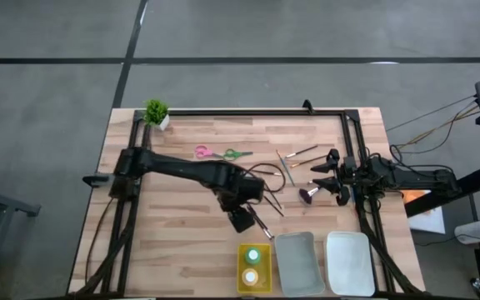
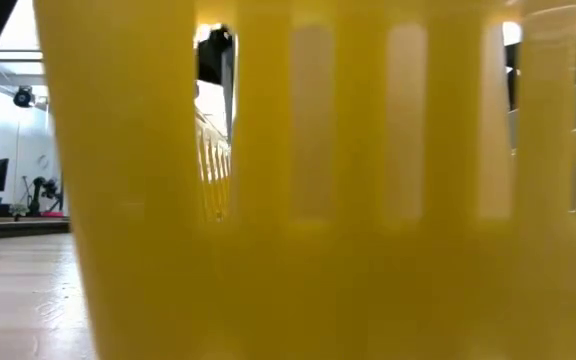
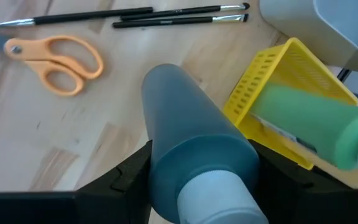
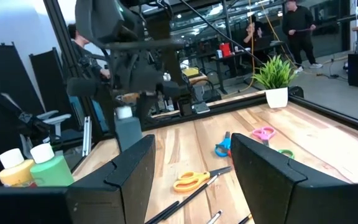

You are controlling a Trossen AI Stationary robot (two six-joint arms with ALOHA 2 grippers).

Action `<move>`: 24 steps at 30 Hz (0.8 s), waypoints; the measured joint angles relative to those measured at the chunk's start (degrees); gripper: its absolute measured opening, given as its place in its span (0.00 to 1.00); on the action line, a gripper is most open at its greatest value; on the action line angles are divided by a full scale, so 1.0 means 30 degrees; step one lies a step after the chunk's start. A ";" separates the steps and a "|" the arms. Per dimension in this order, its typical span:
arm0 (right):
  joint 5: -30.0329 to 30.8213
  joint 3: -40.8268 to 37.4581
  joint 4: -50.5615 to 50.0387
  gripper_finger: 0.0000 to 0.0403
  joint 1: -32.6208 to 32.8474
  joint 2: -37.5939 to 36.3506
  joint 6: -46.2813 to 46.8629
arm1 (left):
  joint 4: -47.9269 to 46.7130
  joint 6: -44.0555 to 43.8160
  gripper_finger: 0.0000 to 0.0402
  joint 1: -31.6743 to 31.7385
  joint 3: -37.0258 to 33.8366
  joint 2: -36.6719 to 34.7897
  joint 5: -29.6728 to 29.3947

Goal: Pick & Place Paint Supplies
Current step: Put the blue paint bottle into the yellow bin

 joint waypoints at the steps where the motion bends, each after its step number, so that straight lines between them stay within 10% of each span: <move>1: 0.0004 0.0002 0.0000 0.51 -0.0006 0.0000 0.0002 | -0.0058 0.0247 0.51 0.0097 0.0250 0.0311 0.0200; 24: 0.0001 -0.0002 0.0000 0.51 -0.0006 -0.0007 0.0002 | 0.0706 0.1541 0.51 0.0638 0.1255 0.2050 0.0736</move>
